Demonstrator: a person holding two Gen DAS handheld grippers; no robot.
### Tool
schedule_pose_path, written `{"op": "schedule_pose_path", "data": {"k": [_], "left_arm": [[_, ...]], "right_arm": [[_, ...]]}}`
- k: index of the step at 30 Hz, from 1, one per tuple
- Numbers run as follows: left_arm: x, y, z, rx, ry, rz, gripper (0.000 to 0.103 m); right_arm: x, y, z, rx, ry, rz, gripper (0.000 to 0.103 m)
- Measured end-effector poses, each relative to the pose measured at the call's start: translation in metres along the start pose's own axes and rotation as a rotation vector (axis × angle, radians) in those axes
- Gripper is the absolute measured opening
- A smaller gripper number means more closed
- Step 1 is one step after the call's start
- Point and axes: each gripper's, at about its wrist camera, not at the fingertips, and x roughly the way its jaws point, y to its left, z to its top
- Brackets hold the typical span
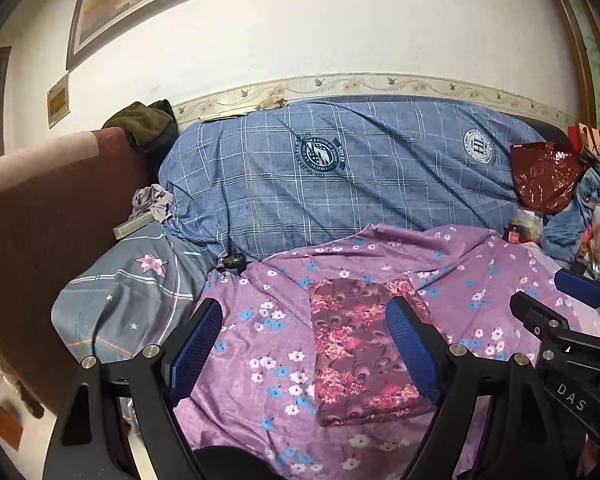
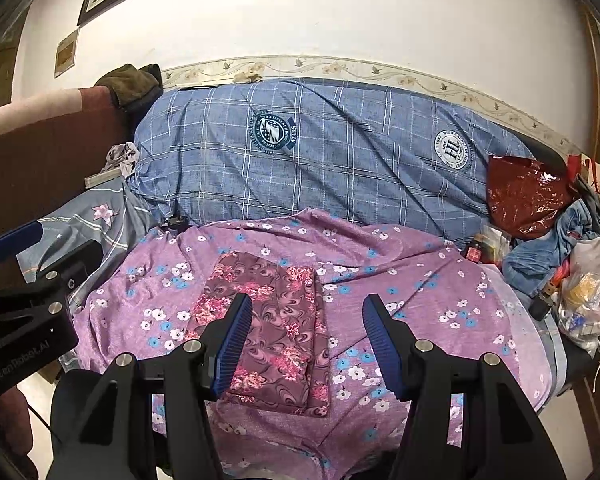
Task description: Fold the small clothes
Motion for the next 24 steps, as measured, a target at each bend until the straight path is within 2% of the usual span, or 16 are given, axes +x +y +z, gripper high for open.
{"op": "schedule_pose_path", "data": {"k": [14,24], "left_arm": [[0.007,0.011,0.01,-0.043,-0.005,-0.042,0.084],[0.026,0.016,0.015,-0.051,0.004,-0.034,0.084]], "right_arm": [[0.005,0.01,0.011,-0.02,-0.001,-0.023,0.059],[0.019,0.016,0.023,-0.034,0.0,-0.03,0.059]]}}
